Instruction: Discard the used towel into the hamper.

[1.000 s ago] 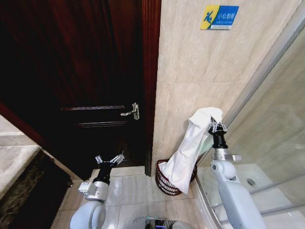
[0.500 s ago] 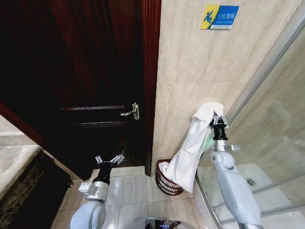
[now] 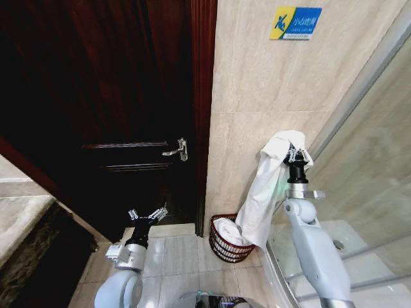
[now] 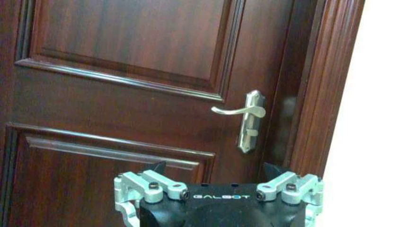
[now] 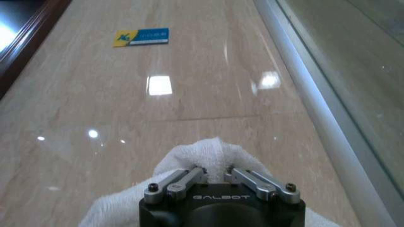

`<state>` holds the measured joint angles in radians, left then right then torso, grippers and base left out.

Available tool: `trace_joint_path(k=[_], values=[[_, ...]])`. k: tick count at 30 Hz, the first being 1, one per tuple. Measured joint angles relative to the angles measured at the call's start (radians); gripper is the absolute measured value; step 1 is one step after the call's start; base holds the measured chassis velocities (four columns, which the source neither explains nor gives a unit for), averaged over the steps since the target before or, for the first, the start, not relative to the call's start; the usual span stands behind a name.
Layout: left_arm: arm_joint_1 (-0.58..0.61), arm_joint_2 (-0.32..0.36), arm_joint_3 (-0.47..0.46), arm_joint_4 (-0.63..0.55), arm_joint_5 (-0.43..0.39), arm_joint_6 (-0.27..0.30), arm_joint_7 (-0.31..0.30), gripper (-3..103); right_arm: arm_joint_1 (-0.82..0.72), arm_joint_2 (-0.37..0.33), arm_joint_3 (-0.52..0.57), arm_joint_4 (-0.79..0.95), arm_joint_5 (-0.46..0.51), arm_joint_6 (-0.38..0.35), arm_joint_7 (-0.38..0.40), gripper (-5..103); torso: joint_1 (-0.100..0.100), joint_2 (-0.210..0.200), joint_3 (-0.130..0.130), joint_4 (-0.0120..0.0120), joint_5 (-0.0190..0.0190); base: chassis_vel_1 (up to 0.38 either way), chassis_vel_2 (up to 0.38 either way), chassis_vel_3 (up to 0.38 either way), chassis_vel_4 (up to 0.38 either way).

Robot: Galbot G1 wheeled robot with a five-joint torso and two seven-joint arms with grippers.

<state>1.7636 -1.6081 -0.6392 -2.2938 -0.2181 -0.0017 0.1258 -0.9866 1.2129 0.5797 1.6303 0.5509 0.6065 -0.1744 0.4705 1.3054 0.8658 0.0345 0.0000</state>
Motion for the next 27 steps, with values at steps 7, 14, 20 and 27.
trace_joint_path(k=[7, 14, 20, 27], values=[[0.000, 0.000, 0.000, 0.000, 0.000, 0.000, 0.000, 100, -0.058, 0.035, -0.004, 0.007, -0.015, 0.019, -0.013, 7, 0.000, 0.000, 0.000, -0.0001, 0.0000, 0.000, 0.000, 0.000, 0.000], [0.000, 0.000, 0.000, 0.000, 0.000, 0.000, 0.000, 100, -0.121, 0.083, -0.022, 0.058, -0.027, 0.024, -0.016, 7, 0.000, 0.000, 0.000, 0.0000, 0.0000, 0.000, 0.000, 0.000, 0.000], [0.000, 0.000, 0.000, 0.000, 0.000, 0.000, 0.000, 100, -0.188, 0.121, -0.052, 0.134, -0.041, 0.021, -0.016, 7, 0.000, 0.000, 0.000, -0.0001, -0.0002, 0.000, 0.000, 0.000, 0.000], [0.000, 0.000, 0.000, 0.000, 0.000, 0.000, 0.000, 100, -0.213, 0.144, -0.078, 0.177, -0.052, 0.013, -0.017, 7, 0.000, 0.000, 0.000, -0.0001, -0.0001, 0.000, 0.000, 0.000, 0.000]])
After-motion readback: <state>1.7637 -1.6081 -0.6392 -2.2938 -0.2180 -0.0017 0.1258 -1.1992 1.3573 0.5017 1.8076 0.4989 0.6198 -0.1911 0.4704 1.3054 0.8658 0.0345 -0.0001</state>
